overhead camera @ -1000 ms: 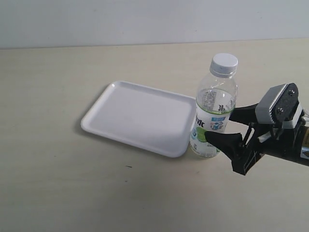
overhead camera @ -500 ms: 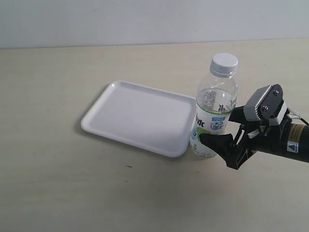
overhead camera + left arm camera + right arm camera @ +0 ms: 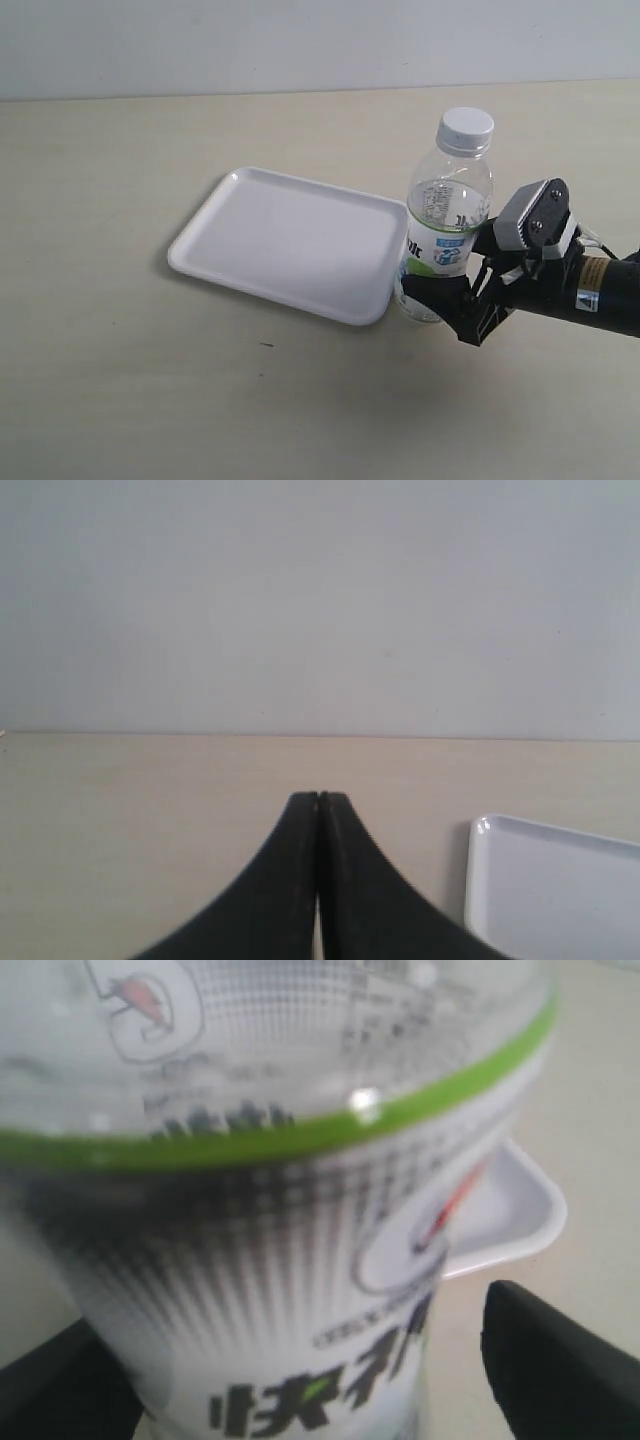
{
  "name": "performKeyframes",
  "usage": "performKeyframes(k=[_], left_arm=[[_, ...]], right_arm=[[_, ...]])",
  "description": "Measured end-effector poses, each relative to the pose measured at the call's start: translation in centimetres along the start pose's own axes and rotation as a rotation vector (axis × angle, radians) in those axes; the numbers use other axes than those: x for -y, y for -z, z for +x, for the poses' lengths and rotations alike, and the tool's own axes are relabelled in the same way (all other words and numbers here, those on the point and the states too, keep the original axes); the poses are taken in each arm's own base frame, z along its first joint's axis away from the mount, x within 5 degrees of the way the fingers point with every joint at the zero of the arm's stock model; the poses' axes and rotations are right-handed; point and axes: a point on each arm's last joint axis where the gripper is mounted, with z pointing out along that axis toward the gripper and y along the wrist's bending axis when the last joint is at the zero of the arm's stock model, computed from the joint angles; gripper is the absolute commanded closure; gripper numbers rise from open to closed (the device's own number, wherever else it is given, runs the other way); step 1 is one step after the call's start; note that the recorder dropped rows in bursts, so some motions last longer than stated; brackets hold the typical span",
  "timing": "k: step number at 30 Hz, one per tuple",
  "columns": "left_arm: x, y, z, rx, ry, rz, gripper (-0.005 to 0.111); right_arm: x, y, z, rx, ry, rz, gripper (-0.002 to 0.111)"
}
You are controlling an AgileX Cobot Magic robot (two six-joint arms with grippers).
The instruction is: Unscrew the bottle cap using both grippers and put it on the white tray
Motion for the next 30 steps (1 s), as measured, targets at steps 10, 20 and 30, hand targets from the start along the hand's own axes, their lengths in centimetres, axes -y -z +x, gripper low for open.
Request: performKeyframes(k=[10, 20, 30], left_arm=[[0.00, 0.00, 0.00, 0.000, 0.000, 0.000, 0.107], [0.00, 0.00, 0.00, 0.000, 0.000, 0.000, 0.107], [0.00, 0.00, 0.00, 0.000, 0.000, 0.000, 0.107]], right_arm=[[0.44, -0.70, 0.18, 0.036, -0.005, -0.015, 0.033], [0.47, -0.75, 0.09, 0.042, -0.041, -0.022, 0.108], [0.09, -0.49, -0.40, 0.020, 0.001, -0.063, 0.108]])
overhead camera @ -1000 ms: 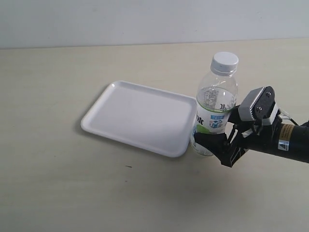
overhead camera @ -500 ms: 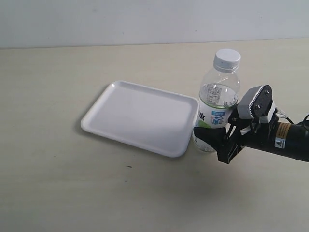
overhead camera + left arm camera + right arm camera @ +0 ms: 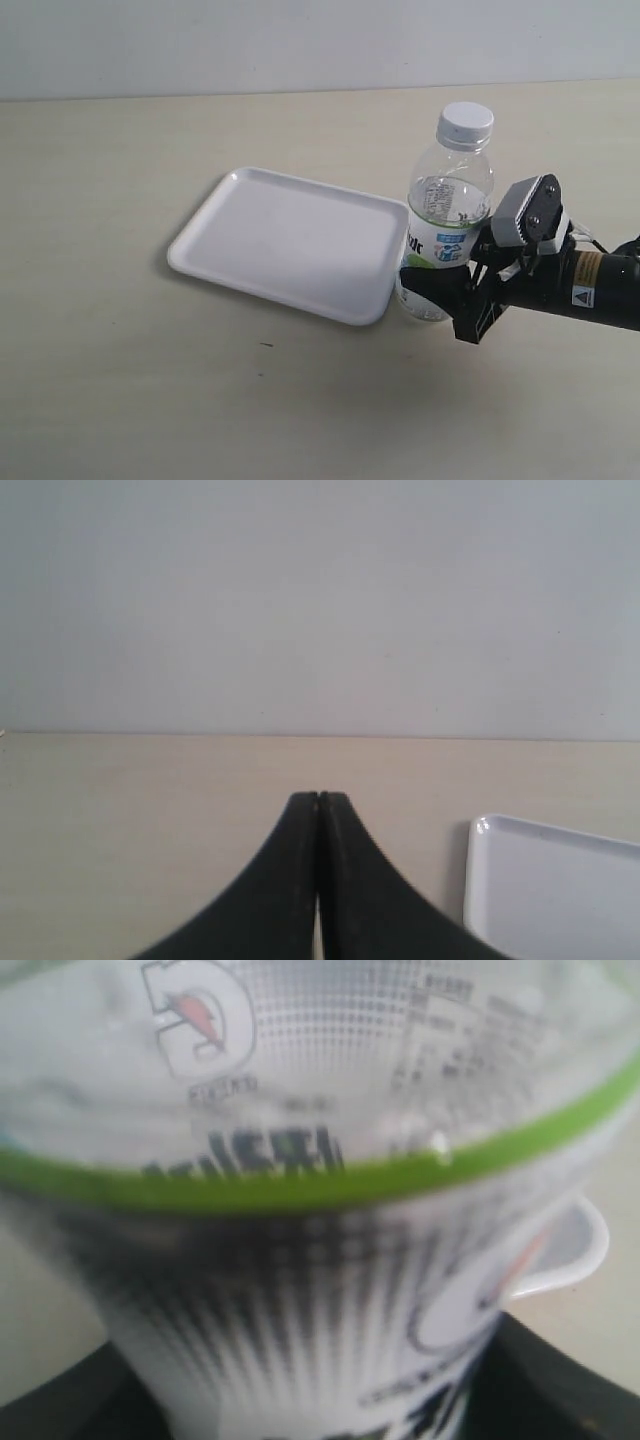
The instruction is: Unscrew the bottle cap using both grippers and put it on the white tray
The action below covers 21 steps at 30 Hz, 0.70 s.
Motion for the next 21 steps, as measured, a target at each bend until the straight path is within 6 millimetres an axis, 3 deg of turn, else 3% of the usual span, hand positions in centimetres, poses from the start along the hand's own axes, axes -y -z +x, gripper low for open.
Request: performKeyframes(k=[11, 18, 21], left_arm=[[0.00, 0.00, 0.00, 0.000, 0.008, 0.000, 0.107], [0.05, 0.00, -0.20, 0.021, 0.262, 0.008, 0.107], [0.06, 0.00, -0.25, 0.026, 0.295, 0.010, 0.107]], right_arm=[[0.07, 0.21, -0.49, -0.010, 0.023, 0.011, 0.108], [0.10, 0.21, -0.49, -0.009, 0.021, 0.014, 0.108], [0.16, 0.21, -0.51, -0.008, 0.018, 0.021, 0.108]])
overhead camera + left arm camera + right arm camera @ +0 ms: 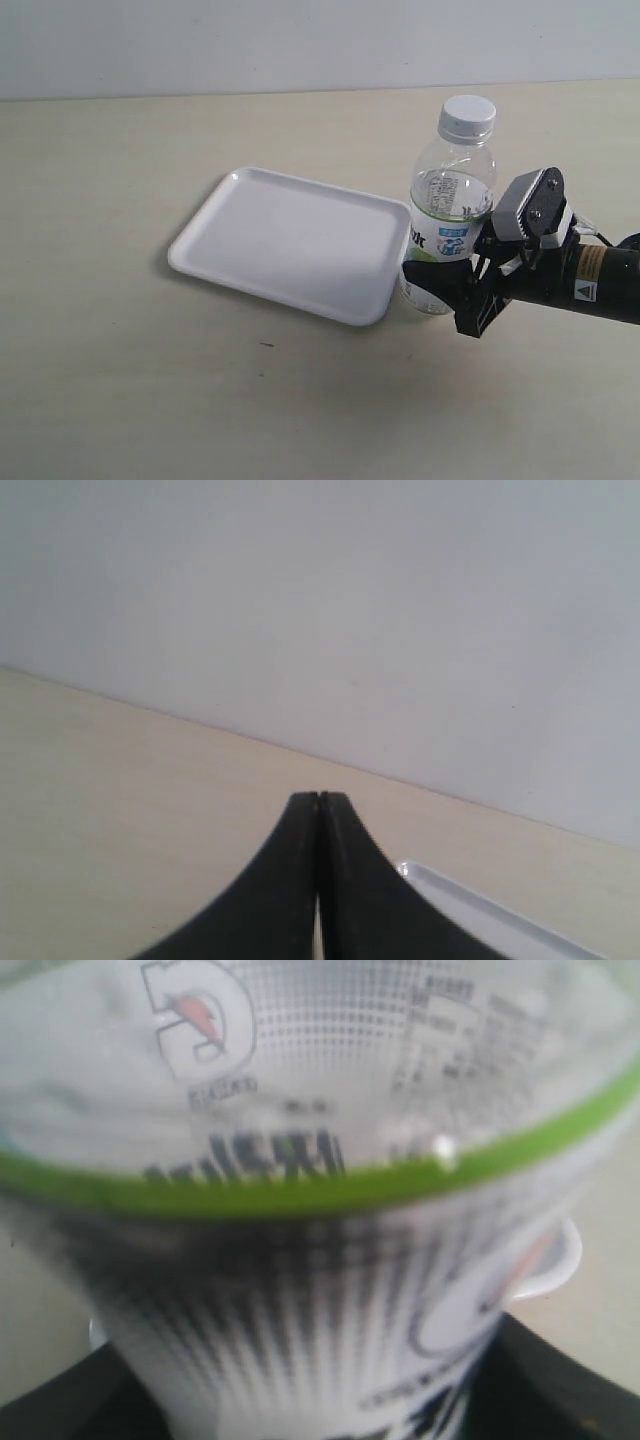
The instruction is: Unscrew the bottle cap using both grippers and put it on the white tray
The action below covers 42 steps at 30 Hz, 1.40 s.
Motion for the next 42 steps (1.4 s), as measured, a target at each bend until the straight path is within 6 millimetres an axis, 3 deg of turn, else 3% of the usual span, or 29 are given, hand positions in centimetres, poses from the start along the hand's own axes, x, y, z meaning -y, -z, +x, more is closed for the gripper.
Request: performKeyframes(k=[6, 11, 15, 18, 23, 29, 35, 42], left_arm=[[0.3, 0.0, -0.6, 0.063, 0.092, 0.031, 0.107], [1.3, 0.1, -2.3, 0.231, 0.206, 0.168, 0.107], [3.0, -1.5, -3.9, 0.163, 0.200, 0.264, 0.107], [4.6, -4.2, -6.2, 0.053, 0.118, 0.307, 0.107], [7.4, -11.8, -10.0, -0.169, -0.032, 0.377, 0.107], [8.1, -20.4, -10.7, -0.364, -0.317, 0.410, 0.107], [8.5, -24.8, -12.8, -0.233, -0.820, 0.467, 0.107], [7.1, -28.9, -12.5, -0.234, -1.344, 0.063, 0.107]], right_arm=[[0.0, 0.0, 0.0, 0.000, -0.001, 0.002, 0.108], [0.0, 0.0, 0.0, 0.000, -0.001, 0.002, 0.108], [0.0, 0.0, 0.0, -0.004, -0.002, 0.004, 0.108], [0.1, 0.0, 0.2, -0.018, -0.002, 0.007, 0.108], [0.1, 0.0, 0.2, -0.026, 0.000, 0.008, 0.108], [0.1, 0.0, 0.3, -0.039, 0.001, 0.011, 0.108], [0.1, 0.0, 0.3, -0.047, 0.004, 0.016, 0.108], [0.2, 0.1, 0.3, -0.046, 0.011, 0.024, 0.108]])
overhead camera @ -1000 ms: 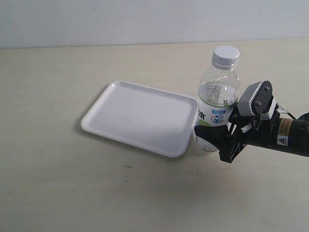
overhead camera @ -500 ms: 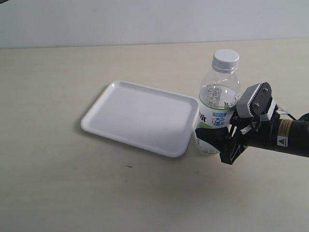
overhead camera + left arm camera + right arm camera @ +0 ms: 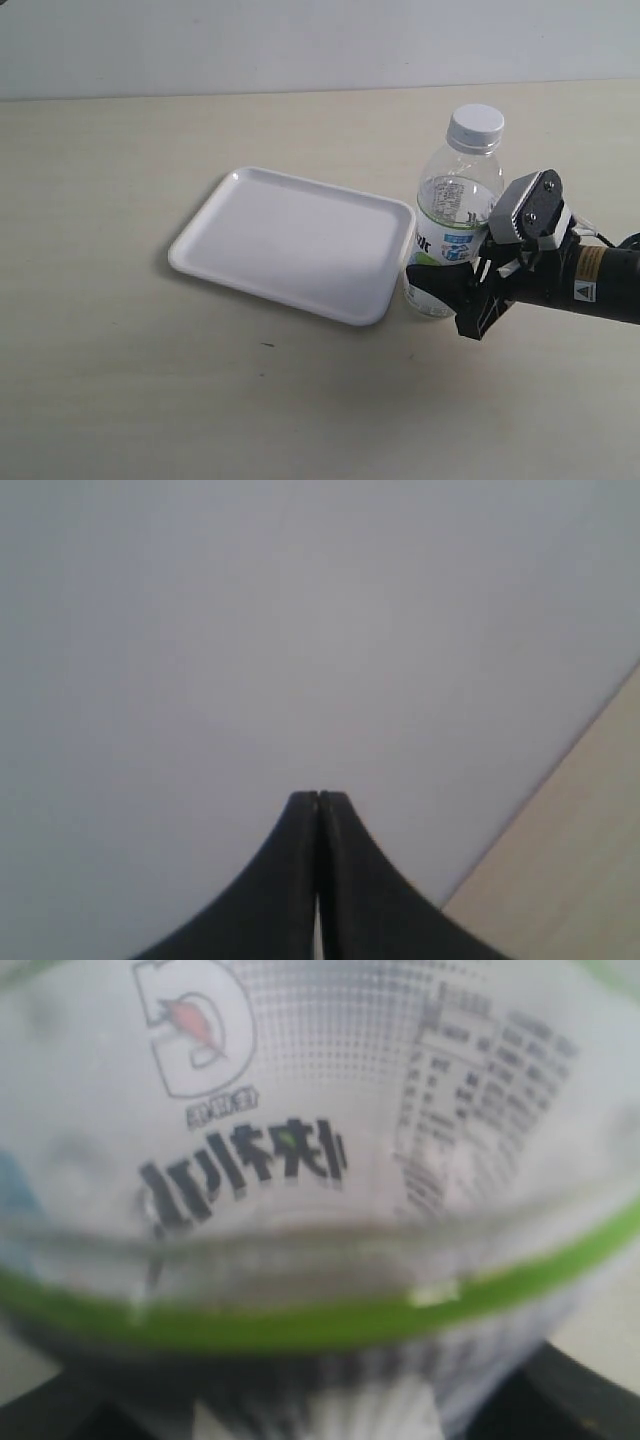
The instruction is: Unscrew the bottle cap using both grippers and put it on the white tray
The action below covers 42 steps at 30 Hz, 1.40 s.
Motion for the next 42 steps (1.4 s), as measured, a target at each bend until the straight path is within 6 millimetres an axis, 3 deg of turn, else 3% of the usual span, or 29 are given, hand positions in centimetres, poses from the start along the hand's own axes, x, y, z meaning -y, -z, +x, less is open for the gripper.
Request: performKeyframes(k=[3, 6, 9, 15, 18, 24, 26, 31, 33, 35, 42], left_arm=[[1.4, -1.2, -0.5, -0.111, -0.052, -0.048, 0.107], [3.7, -2.1, -2.0, -0.168, 0.016, 0.037, 0.107], [6.8, -2.0, -4.3, -0.211, 0.087, 0.254, 0.107], [12.4, 0.4, -9.2, -0.201, -0.019, 0.826, 0.107], [12.6, 2.0, -12.4, -0.116, -0.016, 0.936, 0.107], [11.1, 4.8, -17.7, 0.074, 0.091, 1.029, 0.106], [11.1, 5.4, -19.0, 0.116, 0.107, 1.047, 0.098], [12.3, 6.4, -20.6, 0.150, 0.096, 1.083, 0.056], [13.3, 6.7, -21.1, 0.153, 0.083, 1.103, 0.044], [14.2, 7.0, -21.6, 0.152, 0.078, 1.122, 0.039], [17.3, 7.6, -22.4, 0.135, 0.014, 1.159, 0.039]], right_arm=[[0.1, 0.0, 0.0, 0.003, 0.010, 0.016, 0.108], [0.2, 0.0, 0.0, 0.003, 0.014, 0.020, 0.108], [0.2, 0.0, 0.0, 0.003, 0.023, 0.021, 0.108], [0.2, 0.0, -0.1, 0.007, 0.098, 0.021, 0.108], [0.2, 0.0, -0.1, 0.009, 0.124, 0.020, 0.108], [0.2, 0.0, -0.1, 0.014, 0.191, 0.020, 0.108], [0.2, 0.0, -0.1, 0.014, 0.209, 0.020, 0.108], [0.2, 0.0, -0.1, 0.016, 0.222, 0.020, 0.108], [0.2, 0.0, -0.1, 0.016, 0.222, 0.020, 0.108], [0.2, 0.0, -0.1, 0.016, 0.222, 0.020, 0.108], [0.2, 0.0, -0.1, 0.016, 0.237, 0.020, 0.108]])
